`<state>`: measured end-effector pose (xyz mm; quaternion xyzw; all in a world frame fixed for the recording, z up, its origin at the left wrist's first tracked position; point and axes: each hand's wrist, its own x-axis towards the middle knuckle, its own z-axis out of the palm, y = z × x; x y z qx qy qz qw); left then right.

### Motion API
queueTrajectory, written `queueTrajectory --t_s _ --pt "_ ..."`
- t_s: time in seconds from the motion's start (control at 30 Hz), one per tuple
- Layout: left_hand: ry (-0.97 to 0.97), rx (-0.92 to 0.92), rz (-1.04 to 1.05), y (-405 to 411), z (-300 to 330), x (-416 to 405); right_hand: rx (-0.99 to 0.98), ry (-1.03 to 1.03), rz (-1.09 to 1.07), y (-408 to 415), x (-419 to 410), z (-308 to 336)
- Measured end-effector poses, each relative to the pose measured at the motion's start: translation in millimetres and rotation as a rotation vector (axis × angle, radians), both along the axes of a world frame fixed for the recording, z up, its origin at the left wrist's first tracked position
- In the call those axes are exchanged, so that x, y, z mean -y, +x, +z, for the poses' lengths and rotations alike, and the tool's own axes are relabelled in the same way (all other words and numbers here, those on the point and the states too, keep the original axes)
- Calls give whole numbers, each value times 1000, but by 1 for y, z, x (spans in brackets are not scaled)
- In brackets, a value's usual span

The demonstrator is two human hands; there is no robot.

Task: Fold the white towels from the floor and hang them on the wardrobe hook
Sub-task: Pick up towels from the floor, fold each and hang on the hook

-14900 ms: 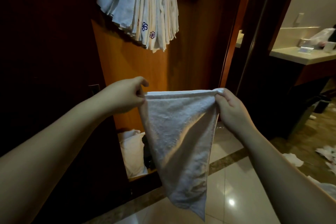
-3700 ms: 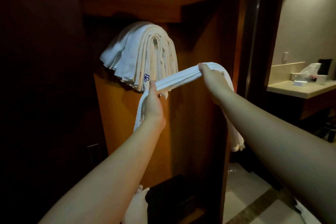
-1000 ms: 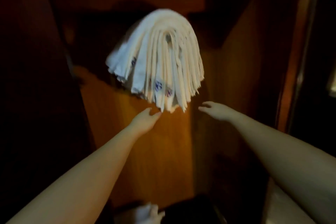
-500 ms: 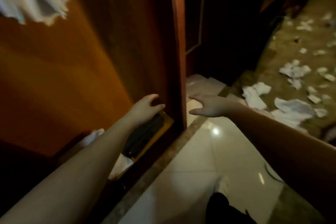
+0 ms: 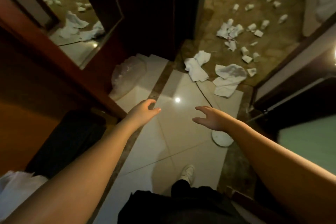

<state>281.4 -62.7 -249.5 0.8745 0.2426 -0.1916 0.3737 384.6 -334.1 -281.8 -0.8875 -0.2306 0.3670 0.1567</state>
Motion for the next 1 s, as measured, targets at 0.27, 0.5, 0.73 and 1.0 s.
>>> queueTrajectory --t_s 0.27,0.5,0.73,1.0 --pt "-15 -135 -96 129 -37 54 -102 -57 -233 95 67 -45" --pt "-29 -196 -185 272 -90 74 -141 -99 -354 204 89 -93" --pt "-47 -266 -294 457 -197 80 -234 -151 -464 347 82 -171" --pt "-44 -434 -264 598 -317 54 -375 -180 -474 484 71 -280"
